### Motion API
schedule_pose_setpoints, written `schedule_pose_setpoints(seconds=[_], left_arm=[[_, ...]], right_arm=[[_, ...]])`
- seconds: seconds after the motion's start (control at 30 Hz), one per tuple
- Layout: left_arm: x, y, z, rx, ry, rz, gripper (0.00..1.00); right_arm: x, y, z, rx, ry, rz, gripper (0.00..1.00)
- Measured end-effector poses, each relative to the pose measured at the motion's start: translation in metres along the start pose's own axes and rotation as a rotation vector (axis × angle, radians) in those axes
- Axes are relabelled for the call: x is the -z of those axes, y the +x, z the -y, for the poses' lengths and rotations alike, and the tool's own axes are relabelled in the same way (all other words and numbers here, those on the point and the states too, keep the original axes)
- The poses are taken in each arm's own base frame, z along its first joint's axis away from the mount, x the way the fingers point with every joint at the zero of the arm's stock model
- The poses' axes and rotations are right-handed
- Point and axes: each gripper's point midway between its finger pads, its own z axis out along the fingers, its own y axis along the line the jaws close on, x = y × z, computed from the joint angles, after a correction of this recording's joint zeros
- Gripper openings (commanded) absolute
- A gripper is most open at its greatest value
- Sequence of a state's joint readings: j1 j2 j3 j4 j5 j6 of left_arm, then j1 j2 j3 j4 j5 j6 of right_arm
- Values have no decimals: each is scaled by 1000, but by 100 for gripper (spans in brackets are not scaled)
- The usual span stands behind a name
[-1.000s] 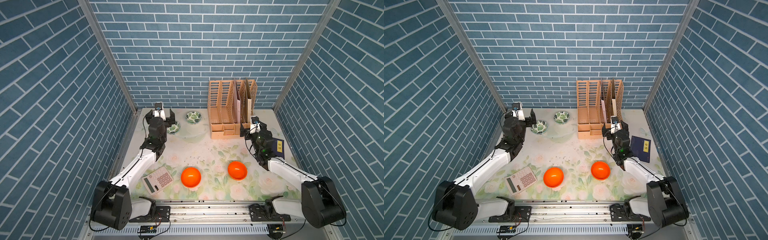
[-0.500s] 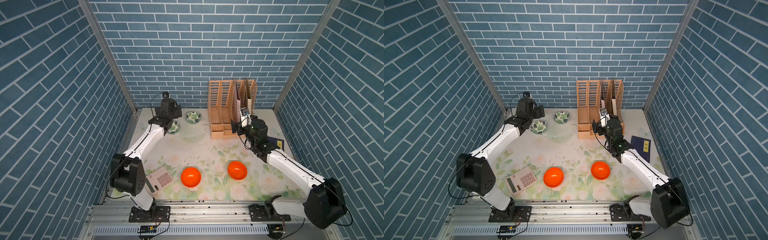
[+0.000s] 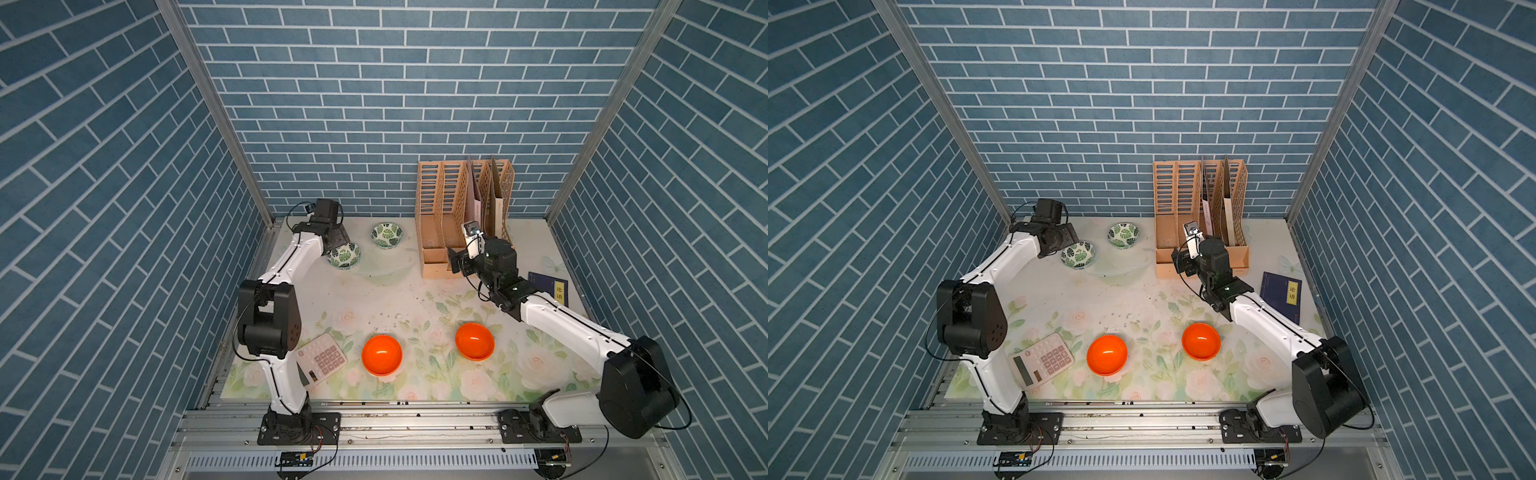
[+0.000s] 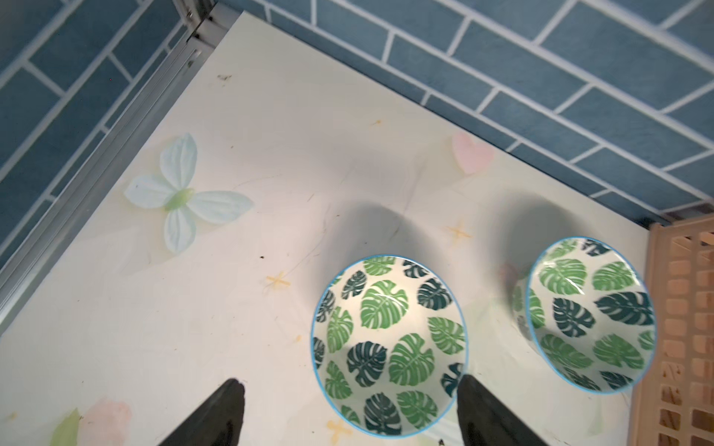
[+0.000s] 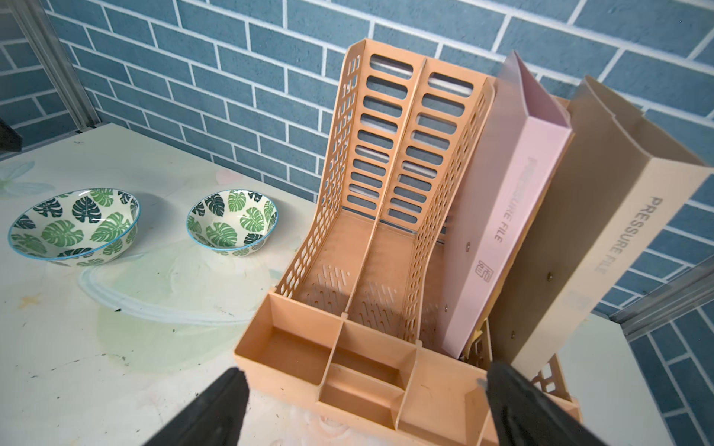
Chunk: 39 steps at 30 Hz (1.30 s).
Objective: Stack the bowls
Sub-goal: Move the bowl to the center of the board.
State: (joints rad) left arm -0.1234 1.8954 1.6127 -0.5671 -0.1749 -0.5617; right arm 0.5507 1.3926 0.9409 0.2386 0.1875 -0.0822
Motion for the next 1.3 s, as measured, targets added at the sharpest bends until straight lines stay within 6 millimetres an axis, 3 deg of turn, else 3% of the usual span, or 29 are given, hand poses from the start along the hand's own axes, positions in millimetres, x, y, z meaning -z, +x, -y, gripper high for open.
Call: schedule_pose_setpoints(seconds=[0.37, 0.5, 0.67, 0.9, 1.03, 1.3], left_arm=[[-43, 49, -6, -3, -5, -154, 75], [-50, 62, -11, -7, -18, -184, 72], [-53, 62, -12, 5, -12, -187, 63], [-76, 71, -18, 14, -28, -230, 58], [-85, 76, -23, 19, -36, -251, 50], [-83, 62, -14, 22, -5, -231, 32]], right_arm=[[-6, 8, -15, -7, -29, -17, 99], [-9, 13, -21, -7, -39, -30, 98], [-10, 15, -23, -7, -43, -34, 97], [-11, 16, -29, -9, -53, -34, 97], [-11, 17, -29, -8, -54, -35, 97], [-11, 17, -30, -9, -56, -33, 96]])
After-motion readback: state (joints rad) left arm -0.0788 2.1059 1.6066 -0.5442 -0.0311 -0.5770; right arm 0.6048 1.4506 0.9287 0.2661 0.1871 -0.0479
